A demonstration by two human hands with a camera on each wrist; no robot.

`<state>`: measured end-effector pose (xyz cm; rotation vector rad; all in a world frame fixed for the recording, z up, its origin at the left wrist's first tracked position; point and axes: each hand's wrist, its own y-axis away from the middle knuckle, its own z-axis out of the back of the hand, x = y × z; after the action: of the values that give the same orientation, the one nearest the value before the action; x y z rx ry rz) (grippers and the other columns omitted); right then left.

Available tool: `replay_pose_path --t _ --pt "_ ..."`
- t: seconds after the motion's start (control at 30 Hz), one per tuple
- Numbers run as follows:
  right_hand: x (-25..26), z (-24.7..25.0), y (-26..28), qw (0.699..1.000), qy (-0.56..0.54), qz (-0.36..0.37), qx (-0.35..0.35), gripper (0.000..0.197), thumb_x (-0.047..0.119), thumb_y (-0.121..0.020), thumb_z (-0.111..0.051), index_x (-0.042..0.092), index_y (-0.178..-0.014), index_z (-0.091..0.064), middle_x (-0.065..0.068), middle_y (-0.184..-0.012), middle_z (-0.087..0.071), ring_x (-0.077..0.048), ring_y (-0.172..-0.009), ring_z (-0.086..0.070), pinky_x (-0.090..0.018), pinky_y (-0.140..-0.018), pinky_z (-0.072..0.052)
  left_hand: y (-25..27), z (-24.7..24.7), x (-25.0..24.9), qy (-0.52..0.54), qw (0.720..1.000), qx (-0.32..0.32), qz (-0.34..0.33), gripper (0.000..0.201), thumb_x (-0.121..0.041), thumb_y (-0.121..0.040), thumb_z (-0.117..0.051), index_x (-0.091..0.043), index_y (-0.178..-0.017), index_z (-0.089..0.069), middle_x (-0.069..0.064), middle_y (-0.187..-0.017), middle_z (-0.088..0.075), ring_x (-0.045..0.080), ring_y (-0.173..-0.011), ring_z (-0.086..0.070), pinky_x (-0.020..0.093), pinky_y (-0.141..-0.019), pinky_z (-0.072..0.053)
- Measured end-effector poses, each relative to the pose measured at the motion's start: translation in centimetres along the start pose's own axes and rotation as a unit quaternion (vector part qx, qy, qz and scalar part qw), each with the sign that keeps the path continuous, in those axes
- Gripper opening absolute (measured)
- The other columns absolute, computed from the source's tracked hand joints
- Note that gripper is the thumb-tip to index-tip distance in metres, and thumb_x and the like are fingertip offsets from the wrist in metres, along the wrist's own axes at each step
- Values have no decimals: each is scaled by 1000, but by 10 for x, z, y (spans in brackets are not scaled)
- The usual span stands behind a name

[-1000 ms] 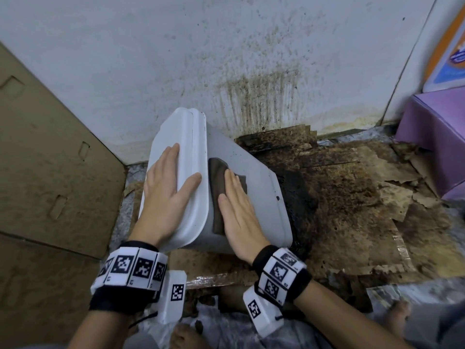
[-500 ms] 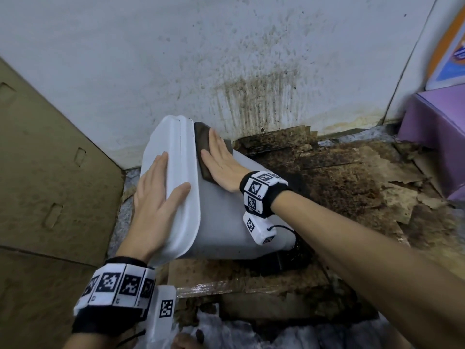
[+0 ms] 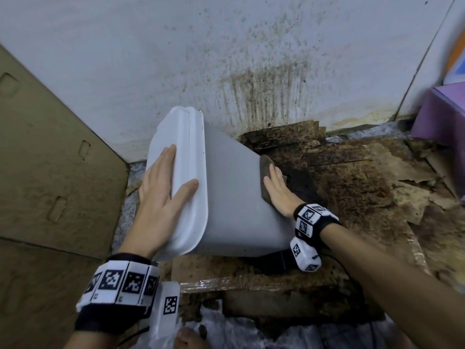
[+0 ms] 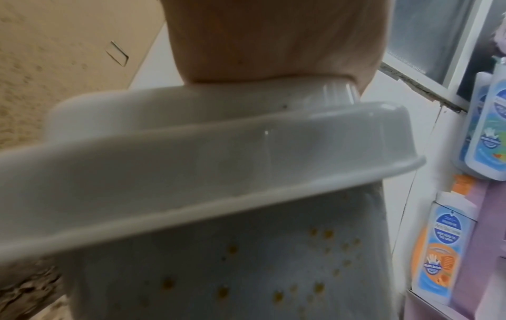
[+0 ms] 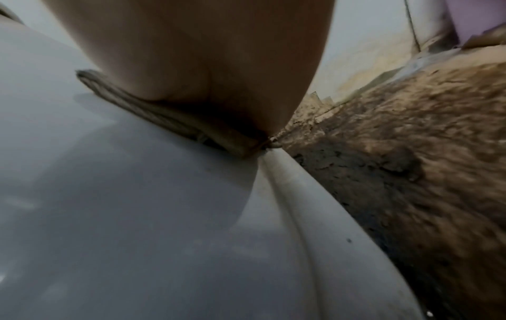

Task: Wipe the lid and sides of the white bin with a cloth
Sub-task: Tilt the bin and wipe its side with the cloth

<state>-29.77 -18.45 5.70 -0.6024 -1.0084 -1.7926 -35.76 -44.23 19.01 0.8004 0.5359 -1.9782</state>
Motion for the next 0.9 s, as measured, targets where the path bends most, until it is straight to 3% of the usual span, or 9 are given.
replay_pose_path --t 0.1,0.23,0.37,0.5,0.63,0.77,0.9 --pt "-5 -1 4 1000 20 -15 13 51 18 -112 -11 2 -159 1 -10 -167 20 -21 -154 22 -27 -119 9 -3 -1 -4 -10 1000 6 -6 80 -67 -88 -44 -44 -160 -16 -25 -165 -16 -11 -145 -8 49 -126 -11" --pt "-4 -9 -2 1000 20 -1 -17 52 20 -112 -12 4 -159 1 -8 -168 14 -23 -154 19 -39 -125 6 -3 0 -5 -9 1000 9 -5 78 -65 -89 -45 -46 -159 -15 -26 -164 -16 -11 -145 -9 53 -126 -12" --pt "10 -16 -5 999 30 24 -23 53 19 -111 -9 5 -159 8 -9 -167 20 -26 -154 21 -45 -126 7 -4 0 -5 -16 1000 12 -7 80 -68 -88 -43 -47 -159 -14 -26 -165 -15 -9 -147 -7 54 -125 -11" --pt "45 -21 7 994 13 106 -33 55 22 -111 -11 10 -156 18 -4 -166 22 -20 -153 23 -37 -125 10 -4 -1 -6 -19 1000 8 -7 83 -70 -85 -42 -45 -160 -15 -24 -165 -15 -9 -147 -7 51 -126 -11" --pt "64 -25 12 986 -36 161 -39 58 35 -111 -14 21 -158 16 0 -167 22 -12 -153 20 -33 -125 8 -4 -1 -6 -25 1000 6 -9 83 -69 -87 -42 -43 -160 -15 -23 -166 -14 -10 -147 -7 50 -126 -11" --pt "52 -24 7 982 -41 178 -43 59 43 -109 -15 26 -159 14 5 -168 21 -7 -153 18 -29 -124 8 -5 -2 -7 -20 1000 9 -7 80 -65 -89 -44 -44 -160 -16 -25 -165 -15 -11 -146 -7 50 -126 -11" --pt "34 -15 -4 990 -34 132 -32 59 36 -111 -16 20 -158 15 0 -168 20 -8 -153 19 -32 -126 8 -5 -1 -5 -23 1000 7 -11 80 -68 -87 -43 -45 -159 -16 -25 -165 -15 -10 -146 -7 53 -126 -11"
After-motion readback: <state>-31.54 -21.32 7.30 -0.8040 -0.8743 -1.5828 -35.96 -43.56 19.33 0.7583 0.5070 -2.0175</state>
